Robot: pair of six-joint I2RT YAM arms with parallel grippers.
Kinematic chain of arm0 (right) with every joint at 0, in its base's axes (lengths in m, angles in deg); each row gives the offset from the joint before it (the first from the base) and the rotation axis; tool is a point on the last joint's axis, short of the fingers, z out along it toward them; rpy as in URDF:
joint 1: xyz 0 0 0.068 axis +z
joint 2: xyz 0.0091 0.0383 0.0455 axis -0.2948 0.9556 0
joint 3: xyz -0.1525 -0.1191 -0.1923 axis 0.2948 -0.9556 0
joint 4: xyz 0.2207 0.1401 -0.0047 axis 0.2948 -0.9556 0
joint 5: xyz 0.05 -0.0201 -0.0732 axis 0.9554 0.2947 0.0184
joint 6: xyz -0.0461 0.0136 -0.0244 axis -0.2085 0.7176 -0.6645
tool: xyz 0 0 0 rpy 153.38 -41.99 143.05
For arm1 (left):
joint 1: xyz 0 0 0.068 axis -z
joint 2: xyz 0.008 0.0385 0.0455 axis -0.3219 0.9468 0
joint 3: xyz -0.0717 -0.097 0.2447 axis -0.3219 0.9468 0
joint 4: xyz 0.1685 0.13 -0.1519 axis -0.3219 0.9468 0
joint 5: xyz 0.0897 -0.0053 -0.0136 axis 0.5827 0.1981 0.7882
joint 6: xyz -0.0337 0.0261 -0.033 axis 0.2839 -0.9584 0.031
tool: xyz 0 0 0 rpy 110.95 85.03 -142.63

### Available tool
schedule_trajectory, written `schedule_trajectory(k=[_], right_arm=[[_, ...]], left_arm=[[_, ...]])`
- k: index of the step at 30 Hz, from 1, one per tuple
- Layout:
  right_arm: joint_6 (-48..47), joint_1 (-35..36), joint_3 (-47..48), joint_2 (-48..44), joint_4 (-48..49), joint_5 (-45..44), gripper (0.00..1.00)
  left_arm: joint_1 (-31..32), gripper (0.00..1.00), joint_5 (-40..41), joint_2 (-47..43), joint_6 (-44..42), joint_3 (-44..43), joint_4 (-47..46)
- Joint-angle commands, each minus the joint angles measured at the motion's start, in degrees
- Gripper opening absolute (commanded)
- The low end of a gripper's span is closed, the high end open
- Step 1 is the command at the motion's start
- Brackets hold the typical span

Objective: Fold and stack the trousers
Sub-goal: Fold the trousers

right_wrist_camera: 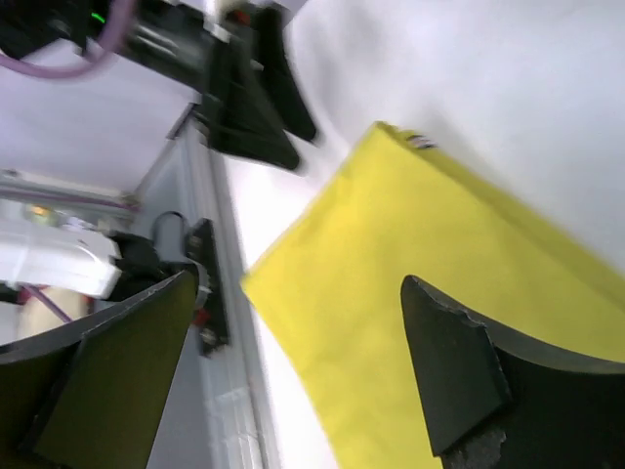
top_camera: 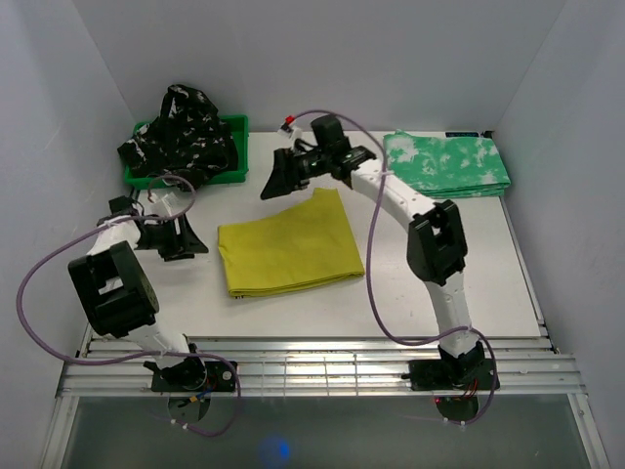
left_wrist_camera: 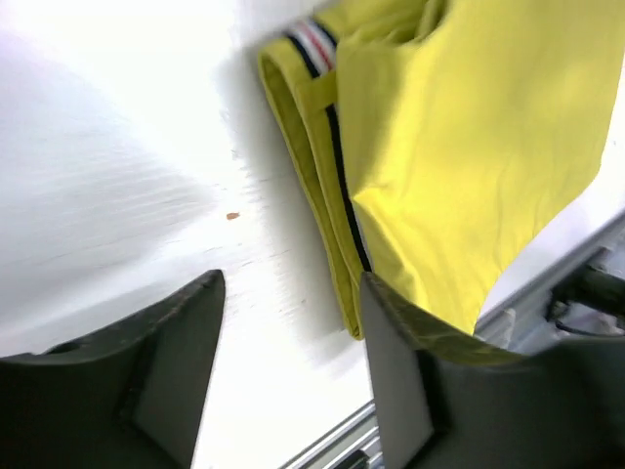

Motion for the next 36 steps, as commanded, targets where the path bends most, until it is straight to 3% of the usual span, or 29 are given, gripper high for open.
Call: schedule_trajectory(k=[1, 2, 3, 4, 9, 16, 18, 24, 28, 31, 36], right_arm=[[-21.1, -6.3, -0.1, -7.9, -15.0, 0.8, 0.90], [-25.1, -7.4, -0.2, -8.7, -18.7, 0.1, 0.90], [-29.8, -9.2, -0.8, -9.8, -22.7, -0.2, 0.90], [-35.1, -9.9, -2.4, -10.8, -28.7, -0.7, 0.90], [-43.0, -11.8, -21.7, -19.9, -32.7, 1.0, 0.90], [-45.0, -11.8, -31.2, -18.5, -30.8, 2.9, 0.94], [-45.2, -11.8, -31.8, -16.4, -30.9, 3.3, 0.96], [-40.9, -12.2, -37.8, -13.0, -28.3, 4.6, 0.97], [-34.9, -11.9, -43.2, -12.5, -23.0, 5.6, 0.98], [-31.5, -10.7, -45.8, -11.8, -19.8, 4.9, 1.00], [-32.2, -10.7, -42.3, -12.8, -21.5, 4.8, 0.96]], left_arm=[[-1.9, 0.70, 0.3, -9.7, -9.2, -5.9, 5.6], [-1.9, 0.77, -1.6, -10.5, -13.2, -8.4, 7.9], [-1.7, 0.98, -6.6, -11.2, -15.1, -9.8, 10.6], [0.1, 0.98, -8.1, -11.7, -15.3, -10.9, 13.7], [11.9, 0.97, -14.9, -12.2, -14.7, -12.2, 20.9], [24.9, 0.62, -17.5, -7.8, -9.5, -4.4, 16.0], [24.9, 0.50, -14.6, -4.6, -8.2, -3.7, 14.8], [22.6, 0.33, -7.3, 12.4, -13.3, -5.7, 19.5], [15.2, 0.24, -1.6, 19.2, -12.0, -4.5, 16.4], [10.9, 0.23, 2.3, 21.6, -10.3, -5.5, 13.7], [9.1, 0.39, 1.7, 19.0, -15.3, -14.6, 17.4]])
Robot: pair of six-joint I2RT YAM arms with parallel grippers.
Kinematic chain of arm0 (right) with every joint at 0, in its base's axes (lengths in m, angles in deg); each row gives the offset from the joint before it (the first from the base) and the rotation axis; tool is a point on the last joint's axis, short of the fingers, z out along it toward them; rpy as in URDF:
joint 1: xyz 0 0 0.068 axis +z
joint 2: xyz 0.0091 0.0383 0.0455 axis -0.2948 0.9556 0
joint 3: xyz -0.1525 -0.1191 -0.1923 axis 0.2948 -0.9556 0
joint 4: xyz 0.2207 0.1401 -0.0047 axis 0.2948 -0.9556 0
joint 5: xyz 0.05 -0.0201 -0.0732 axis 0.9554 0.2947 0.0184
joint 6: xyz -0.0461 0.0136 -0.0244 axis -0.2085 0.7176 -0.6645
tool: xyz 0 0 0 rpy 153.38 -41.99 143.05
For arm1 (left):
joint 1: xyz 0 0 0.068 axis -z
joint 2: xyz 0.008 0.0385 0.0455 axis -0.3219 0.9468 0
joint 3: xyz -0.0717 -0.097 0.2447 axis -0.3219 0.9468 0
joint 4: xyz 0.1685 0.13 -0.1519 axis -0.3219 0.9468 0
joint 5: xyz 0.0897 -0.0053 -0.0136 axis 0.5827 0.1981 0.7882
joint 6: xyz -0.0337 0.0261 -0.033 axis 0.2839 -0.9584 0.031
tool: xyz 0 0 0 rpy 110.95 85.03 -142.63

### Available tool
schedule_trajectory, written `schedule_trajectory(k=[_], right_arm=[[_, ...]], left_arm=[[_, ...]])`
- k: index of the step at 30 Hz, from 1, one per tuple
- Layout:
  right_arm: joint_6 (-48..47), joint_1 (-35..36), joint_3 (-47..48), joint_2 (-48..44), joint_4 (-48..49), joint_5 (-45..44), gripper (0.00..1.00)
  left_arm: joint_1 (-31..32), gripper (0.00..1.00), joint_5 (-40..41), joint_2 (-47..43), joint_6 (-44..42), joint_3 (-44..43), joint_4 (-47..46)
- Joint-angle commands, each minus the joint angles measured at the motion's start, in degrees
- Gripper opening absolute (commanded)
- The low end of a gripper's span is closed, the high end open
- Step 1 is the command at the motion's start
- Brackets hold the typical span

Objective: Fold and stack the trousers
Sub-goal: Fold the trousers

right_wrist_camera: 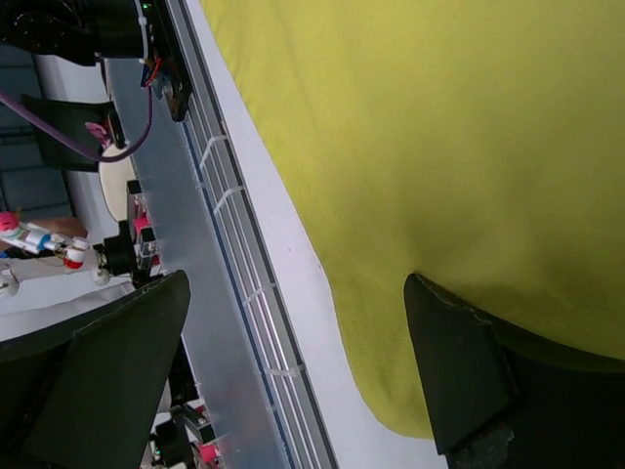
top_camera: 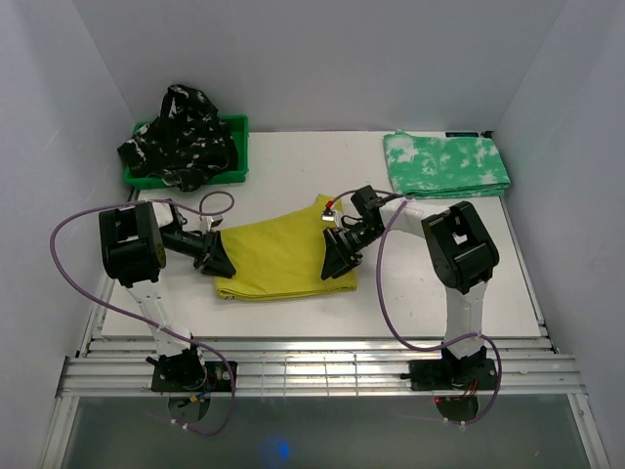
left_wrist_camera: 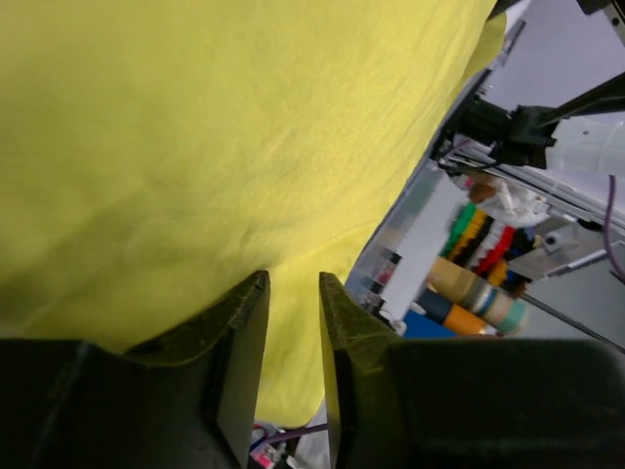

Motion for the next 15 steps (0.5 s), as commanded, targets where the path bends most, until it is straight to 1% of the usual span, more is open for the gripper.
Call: schedule_trajectory(k=[1, 2, 3, 4, 6, 8, 9, 10, 11, 13, 15], right_arm=[[-1.6, -0.7, 3.4, 0.2, -3.8, -4.9, 0.96], [-2.8, -1.4, 7.6, -0.5, -5.3, -4.1, 0.96], [-5.0, -2.9, 9.7, -1.8, -6.9, -3.7, 0.96], [-5.5, -3.6, 11.6, -2.6, -8.4, -3.6, 0.96], [-5.9, -5.5, 16.0, -4.2, -8.2, -3.6, 0.97], [-4.6, -6.2, 19.8, -3.4, -7.6, -3.8, 0.97], [-4.0, -6.5, 23.6, -1.5, -7.4, -3.9, 0.97], [-3.5, -6.5, 24.7, -0.4, -6.8, -3.9, 0.97], [-1.3, -6.5, 25.2, 0.3, -4.0, -3.9, 0.97], [0.2, -6.5, 27.3, 3.8, -2.6, -3.8, 0.96], [0.7, -6.4, 28.6, 7.2, -1.6, -3.5, 0.96]], left_arm=[[-1.7, 0.41, 8.0, -3.1, -6.7, -7.5, -3.3], [-1.7, 0.45, 5.4, -4.9, -9.9, -8.9, -1.1], [-1.7, 0.50, 4.1, -6.7, -11.1, -10.1, -0.4], [-1.7, 0.52, 3.1, -9.9, -11.6, -12.2, 0.0], [-1.6, 0.57, 0.3, -11.5, -10.6, -14.3, 0.0], [-1.6, 0.57, -1.4, -10.9, -8.3, -17.1, 0.0], [-1.6, 0.57, -3.5, -10.0, -6.2, -17.7, 0.1], [-1.6, 0.55, -4.7, -9.0, -5.0, -18.3, 0.0], [-1.5, 0.54, -5.5, -7.2, -3.6, -18.5, -1.1], [-1.5, 0.51, -6.5, -5.6, 1.1, -17.8, -3.5], [-1.5, 0.47, -5.9, -4.0, 4.2, -15.9, -8.4]])
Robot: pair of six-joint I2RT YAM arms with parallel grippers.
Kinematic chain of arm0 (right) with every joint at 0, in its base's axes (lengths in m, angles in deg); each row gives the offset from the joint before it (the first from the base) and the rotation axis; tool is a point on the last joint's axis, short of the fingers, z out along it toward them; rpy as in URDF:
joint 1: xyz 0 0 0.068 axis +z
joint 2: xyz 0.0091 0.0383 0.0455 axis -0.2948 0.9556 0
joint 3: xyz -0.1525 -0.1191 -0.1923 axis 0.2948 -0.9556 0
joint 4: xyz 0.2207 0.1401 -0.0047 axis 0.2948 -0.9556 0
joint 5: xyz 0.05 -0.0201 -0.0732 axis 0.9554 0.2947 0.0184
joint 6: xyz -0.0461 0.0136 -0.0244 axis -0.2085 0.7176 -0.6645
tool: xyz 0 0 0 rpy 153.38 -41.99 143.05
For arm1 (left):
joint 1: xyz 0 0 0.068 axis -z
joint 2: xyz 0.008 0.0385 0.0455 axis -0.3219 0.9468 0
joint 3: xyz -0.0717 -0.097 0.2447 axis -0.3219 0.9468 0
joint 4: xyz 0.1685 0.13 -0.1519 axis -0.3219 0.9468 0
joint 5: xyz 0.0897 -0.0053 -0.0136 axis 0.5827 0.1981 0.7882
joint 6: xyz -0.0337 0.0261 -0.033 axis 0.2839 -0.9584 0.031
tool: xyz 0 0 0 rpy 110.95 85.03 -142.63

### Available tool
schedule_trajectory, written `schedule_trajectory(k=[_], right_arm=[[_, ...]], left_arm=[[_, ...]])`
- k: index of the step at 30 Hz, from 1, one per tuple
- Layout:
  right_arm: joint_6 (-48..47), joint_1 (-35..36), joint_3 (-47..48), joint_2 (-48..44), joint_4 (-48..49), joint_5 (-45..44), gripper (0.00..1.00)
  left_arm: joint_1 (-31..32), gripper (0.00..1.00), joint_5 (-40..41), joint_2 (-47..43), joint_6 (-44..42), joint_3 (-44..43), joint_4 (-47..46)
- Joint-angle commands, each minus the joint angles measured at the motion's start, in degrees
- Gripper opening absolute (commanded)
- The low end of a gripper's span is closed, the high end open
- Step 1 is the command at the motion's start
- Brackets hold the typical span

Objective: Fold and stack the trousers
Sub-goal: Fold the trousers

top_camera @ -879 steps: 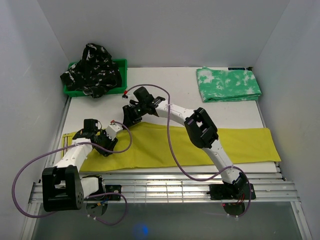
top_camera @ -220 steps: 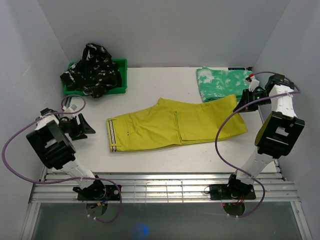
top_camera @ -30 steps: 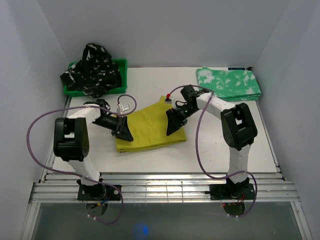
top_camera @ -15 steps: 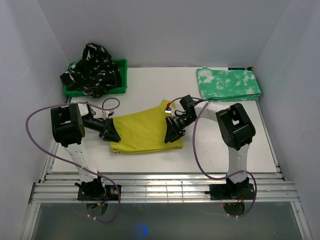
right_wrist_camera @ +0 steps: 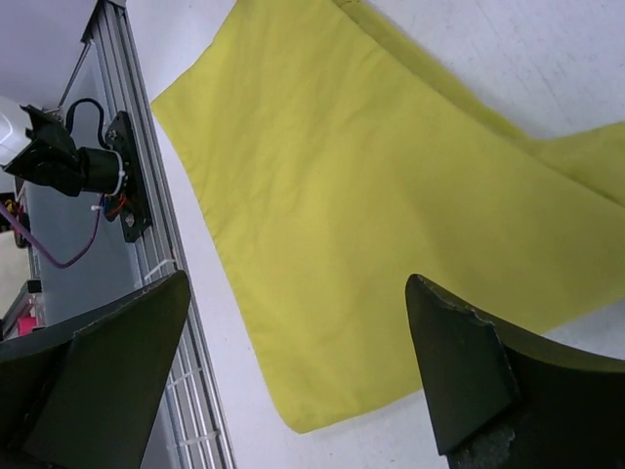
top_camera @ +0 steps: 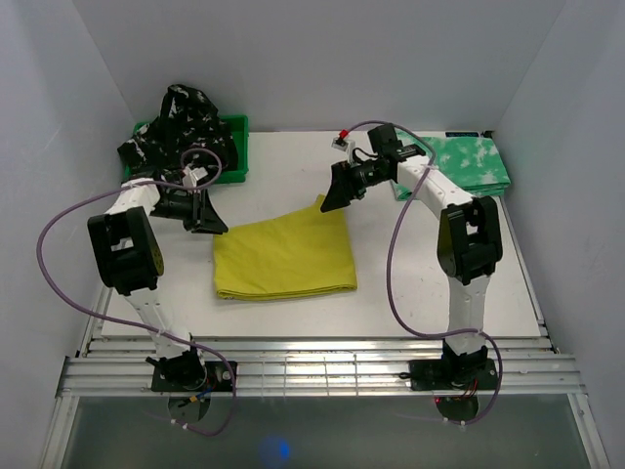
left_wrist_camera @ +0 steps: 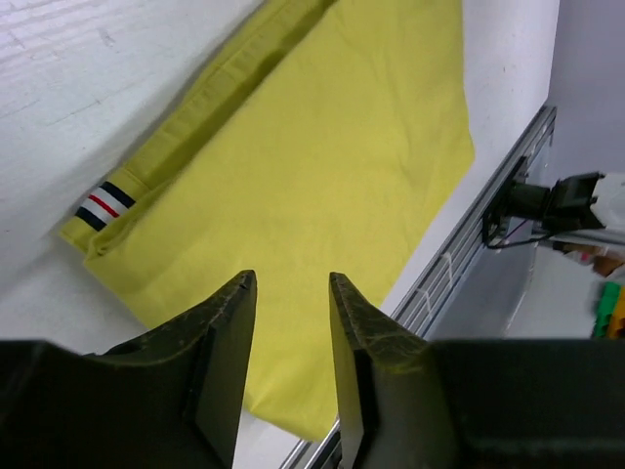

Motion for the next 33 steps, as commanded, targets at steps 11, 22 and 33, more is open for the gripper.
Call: schedule_trajectory(k=[11, 22, 33], right_arm=[[-1.5, 0.2, 13.4, 22.1, 1.7, -11.0, 0.92], [-5.4, -3.2, 22.4, 15.9, 0.5, -16.9, 0.93], [-13.0, -2.9, -7.6, -22.2, 13.0, -32.4, 0.90]], left_arm=[[0.5, 0.37, 3.4, 15.1, 14.6, -3.1, -16.7], [3.8, 0.59, 7.1, 10.1, 16.3, -14.8, -21.9], [3.5, 0.98, 33.8, -26.4, 19.2, 6.1, -37.9]])
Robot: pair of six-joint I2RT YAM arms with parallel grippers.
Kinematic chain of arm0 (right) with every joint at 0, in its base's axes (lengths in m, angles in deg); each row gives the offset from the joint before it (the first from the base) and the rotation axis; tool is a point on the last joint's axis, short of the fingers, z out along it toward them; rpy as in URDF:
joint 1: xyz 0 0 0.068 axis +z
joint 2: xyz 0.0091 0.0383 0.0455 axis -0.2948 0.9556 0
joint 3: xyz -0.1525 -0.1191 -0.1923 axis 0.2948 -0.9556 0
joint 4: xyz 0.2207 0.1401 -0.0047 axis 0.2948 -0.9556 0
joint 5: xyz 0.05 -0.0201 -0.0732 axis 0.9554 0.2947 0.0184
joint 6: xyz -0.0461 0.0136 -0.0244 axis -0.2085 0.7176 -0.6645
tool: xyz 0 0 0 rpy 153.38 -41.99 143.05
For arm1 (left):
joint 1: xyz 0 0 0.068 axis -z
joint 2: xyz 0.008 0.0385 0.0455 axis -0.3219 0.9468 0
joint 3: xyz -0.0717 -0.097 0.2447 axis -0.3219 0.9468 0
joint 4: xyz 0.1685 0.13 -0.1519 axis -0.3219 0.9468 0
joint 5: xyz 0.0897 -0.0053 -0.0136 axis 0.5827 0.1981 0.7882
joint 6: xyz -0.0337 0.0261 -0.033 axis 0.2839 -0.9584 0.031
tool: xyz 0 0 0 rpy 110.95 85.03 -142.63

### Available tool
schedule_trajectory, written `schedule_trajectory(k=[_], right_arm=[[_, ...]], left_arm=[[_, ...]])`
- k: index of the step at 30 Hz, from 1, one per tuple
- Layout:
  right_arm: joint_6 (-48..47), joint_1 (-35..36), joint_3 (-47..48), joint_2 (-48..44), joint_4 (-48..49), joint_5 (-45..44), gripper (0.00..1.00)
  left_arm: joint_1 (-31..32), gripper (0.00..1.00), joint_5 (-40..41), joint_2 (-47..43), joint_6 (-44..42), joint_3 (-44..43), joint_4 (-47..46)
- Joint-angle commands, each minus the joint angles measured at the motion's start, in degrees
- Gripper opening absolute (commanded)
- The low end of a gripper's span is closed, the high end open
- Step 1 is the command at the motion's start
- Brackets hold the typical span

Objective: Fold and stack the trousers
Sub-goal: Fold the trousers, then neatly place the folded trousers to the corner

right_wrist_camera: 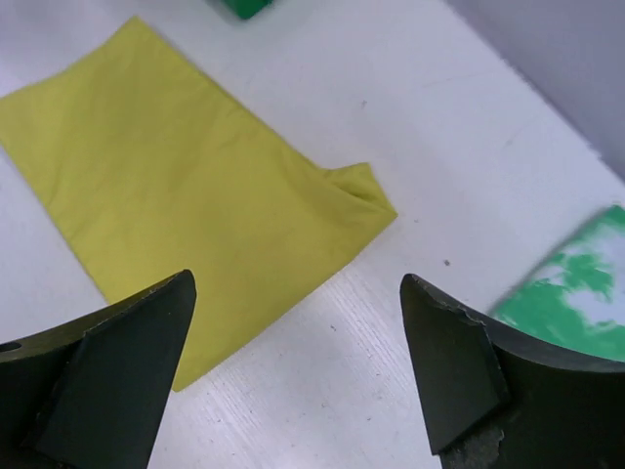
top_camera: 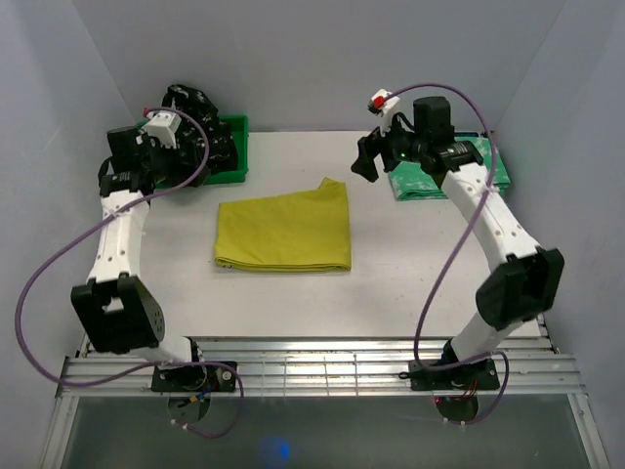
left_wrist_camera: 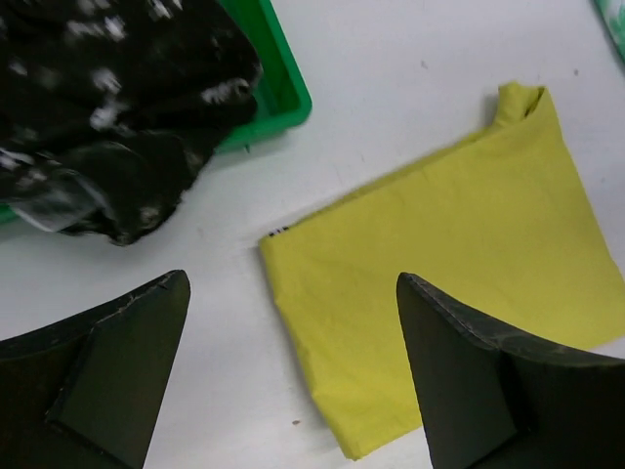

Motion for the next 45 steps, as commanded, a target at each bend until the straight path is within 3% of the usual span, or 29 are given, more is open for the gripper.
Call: schedule_trajectory(k=[1, 2, 5, 8, 15, 23, 24, 31, 35, 36, 39, 44, 45], right_arm=[[2.5, 0.3, -10.2, -8.2, 7.3, -12.1, 0.90], [2.7, -0.1, -12.1, -10.1, 6.8, -13.2, 0.90], [2.2, -0.4, -14.5, -9.2, -1.5, -8.5, 0.92], [10.6, -0.6, -14.9, -6.3, -7.2, -6.0, 0.94], [28.5, -0.5, -29.7, -5.4, 0.2, 2.2, 0.95], [41.8, 2.7, -37.6, 0.0, 12.6, 4.7, 1.00], [43.1, 3.3, -37.5, 0.6, 13.8, 4.6, 0.95], [46.7, 6.7, -35.5, 7.4, 14.9, -0.2, 0.89], [46.0, 6.9, -33.6, 9.5, 13.9, -2.1, 0.75], [45.6, 6.8, -32.4, 9.6, 13.7, -2.1, 0.63], [43.1, 6.8, -30.0, 9.0, 12.0, -2.3, 0.43], [40.6, 6.5, -27.6, 5.9, 10.4, -2.8, 0.24], [40.4, 6.5, -27.7, 5.5, 10.4, -2.5, 0.16]], left_arm=[[-0.5, 0.98, 7.3, -9.2, -0.8, 6.7, -3.3], [-0.4, 0.98, 3.4, -9.6, -5.3, 7.2, -1.4], [-0.3, 0.97, 2.7, -10.8, -6.0, 10.1, 4.3], [-0.4, 0.91, 4.7, -12.9, -1.4, 15.8, 5.6], [-0.4, 0.89, 4.3, -17.8, 14.8, 28.5, 1.0], [-0.4, 0.87, 1.7, -16.6, 17.6, 31.5, -0.6], [-0.4, 0.87, 2.2, -16.6, 17.6, 31.6, -0.8], [-3.9, 0.88, 4.6, -13.7, 17.5, 31.0, 3.3], [-6.1, 0.92, 2.6, -12.2, 17.1, 32.3, 4.0], [-6.3, 0.94, 2.1, -11.6, 17.0, 32.5, 4.1], [-6.6, 0.98, -1.2, -8.1, 16.7, 32.3, 3.5], [-6.5, 0.98, -5.6, -2.6, 19.4, 33.3, -0.3], [-6.5, 0.98, -5.6, -1.9, 20.2, 33.6, -1.8]])
